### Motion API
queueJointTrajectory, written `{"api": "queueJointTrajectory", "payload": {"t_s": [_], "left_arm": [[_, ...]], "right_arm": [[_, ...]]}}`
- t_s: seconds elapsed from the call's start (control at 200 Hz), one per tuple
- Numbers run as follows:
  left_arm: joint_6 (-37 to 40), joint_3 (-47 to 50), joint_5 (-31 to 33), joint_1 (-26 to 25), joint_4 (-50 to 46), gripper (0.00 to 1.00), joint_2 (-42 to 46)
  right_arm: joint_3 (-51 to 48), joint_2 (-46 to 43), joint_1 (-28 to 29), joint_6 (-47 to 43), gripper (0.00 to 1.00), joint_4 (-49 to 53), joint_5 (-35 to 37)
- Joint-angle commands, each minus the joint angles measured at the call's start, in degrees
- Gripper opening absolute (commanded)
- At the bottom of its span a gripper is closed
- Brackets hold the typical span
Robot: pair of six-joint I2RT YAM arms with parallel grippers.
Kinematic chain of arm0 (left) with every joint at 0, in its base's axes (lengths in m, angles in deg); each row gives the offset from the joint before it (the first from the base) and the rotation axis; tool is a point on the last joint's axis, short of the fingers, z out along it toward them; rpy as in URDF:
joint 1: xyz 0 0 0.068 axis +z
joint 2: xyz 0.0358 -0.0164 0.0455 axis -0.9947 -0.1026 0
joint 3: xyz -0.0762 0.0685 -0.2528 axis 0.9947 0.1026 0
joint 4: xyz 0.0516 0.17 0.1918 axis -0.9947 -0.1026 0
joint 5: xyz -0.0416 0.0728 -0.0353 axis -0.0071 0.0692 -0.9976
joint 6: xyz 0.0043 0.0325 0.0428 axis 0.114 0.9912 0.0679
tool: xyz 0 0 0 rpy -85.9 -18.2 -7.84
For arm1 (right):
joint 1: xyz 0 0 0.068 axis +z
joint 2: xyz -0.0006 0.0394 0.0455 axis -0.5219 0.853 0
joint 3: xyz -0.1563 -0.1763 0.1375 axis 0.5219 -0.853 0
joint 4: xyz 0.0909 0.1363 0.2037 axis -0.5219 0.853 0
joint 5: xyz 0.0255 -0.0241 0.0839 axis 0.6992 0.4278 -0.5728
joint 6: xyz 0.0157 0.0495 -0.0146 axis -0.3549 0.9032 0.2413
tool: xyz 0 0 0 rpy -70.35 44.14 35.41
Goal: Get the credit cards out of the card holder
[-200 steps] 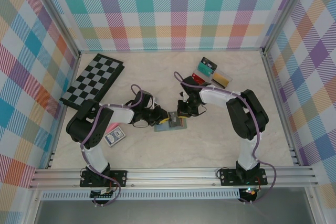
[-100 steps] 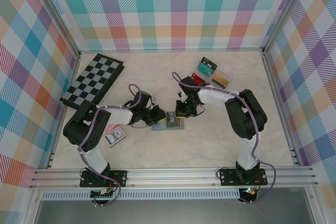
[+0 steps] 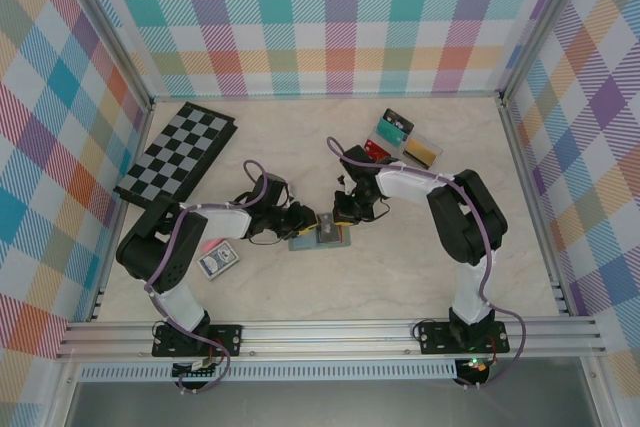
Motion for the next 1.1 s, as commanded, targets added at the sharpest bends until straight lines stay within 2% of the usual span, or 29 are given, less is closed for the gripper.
{"api": "queueJointTrajectory", "payload": {"t_s": [0.0,0.715,1.095], "left_arm": [[1.25,-1.26,-2.64,0.16,0.37,0.24,-2.08],[5.48,-5.97,-6.13,-0.23,-6.30,0.18,-6.66],[9.67,-6.50,2.31,0.22,-16.11,0.04,-3.31]], "right_arm": [[0.57,2.12,0.55,-0.07,0.08,1.70,0.34],[0.13,2.57,0.50,-0.72,0.09,0.79,-1.73],[-0.13,2.38,0.49,-0.22,0.09,2.18,1.29]]}}
